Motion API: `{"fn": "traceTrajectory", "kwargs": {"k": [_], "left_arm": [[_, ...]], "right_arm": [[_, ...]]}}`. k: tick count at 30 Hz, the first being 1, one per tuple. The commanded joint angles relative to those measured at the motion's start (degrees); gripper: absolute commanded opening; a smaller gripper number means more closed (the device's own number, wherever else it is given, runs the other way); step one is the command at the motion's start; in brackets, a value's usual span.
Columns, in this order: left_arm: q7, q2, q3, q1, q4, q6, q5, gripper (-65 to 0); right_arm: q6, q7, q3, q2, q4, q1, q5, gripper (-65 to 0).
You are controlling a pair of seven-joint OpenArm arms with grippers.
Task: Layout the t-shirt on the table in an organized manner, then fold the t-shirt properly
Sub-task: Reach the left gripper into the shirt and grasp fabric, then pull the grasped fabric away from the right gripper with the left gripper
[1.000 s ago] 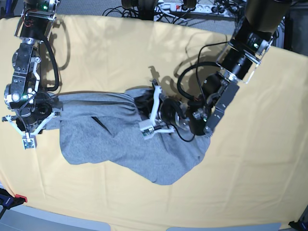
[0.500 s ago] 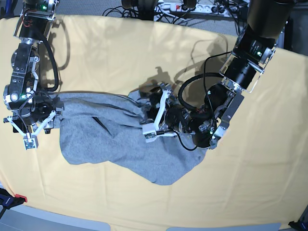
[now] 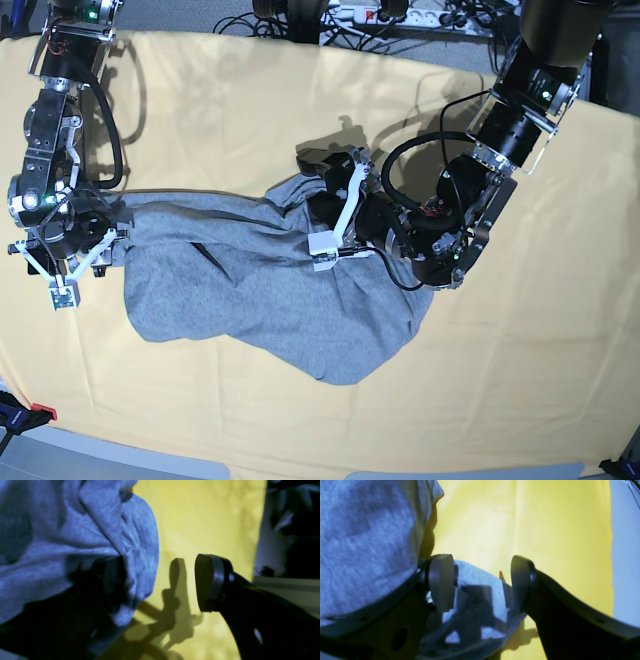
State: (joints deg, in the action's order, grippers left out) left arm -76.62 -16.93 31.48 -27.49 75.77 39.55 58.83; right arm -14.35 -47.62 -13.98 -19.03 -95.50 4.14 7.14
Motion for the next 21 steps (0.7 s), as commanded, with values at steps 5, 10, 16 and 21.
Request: {"fn": "traceTrajectory", "kwargs": {"k": [5, 10, 16, 21], "left_arm": [[3.5, -0.4, -0.2, -1.3, 0.0, -3.4, -13.4, -20.1], [9.2, -0.5, -0.2, -0.3, 0.0, -4.9, -19.3, -20.1], [9.5, -0.5, -0.2, -0.7, 0.0, -8.3, -21.9, -39.3], [4.5, -0.5, -0.2, -3.6, 0.0, -5.6, -15.8, -51.2]], "right_arm": [[0.4, 0.3, -0.3, -1.0, -0.9, 1.1, 0.1, -27.3], [0.4, 0.4, -0.3, -1.0, -0.9, 1.1, 0.2, -27.3], [0.4, 0.4, -0.3, -1.0, -0.9, 1.1, 0.2, -27.3], [0.3, 0.4, -0.3, -1.0, -0.9, 1.1, 0.5, -27.3]]}}
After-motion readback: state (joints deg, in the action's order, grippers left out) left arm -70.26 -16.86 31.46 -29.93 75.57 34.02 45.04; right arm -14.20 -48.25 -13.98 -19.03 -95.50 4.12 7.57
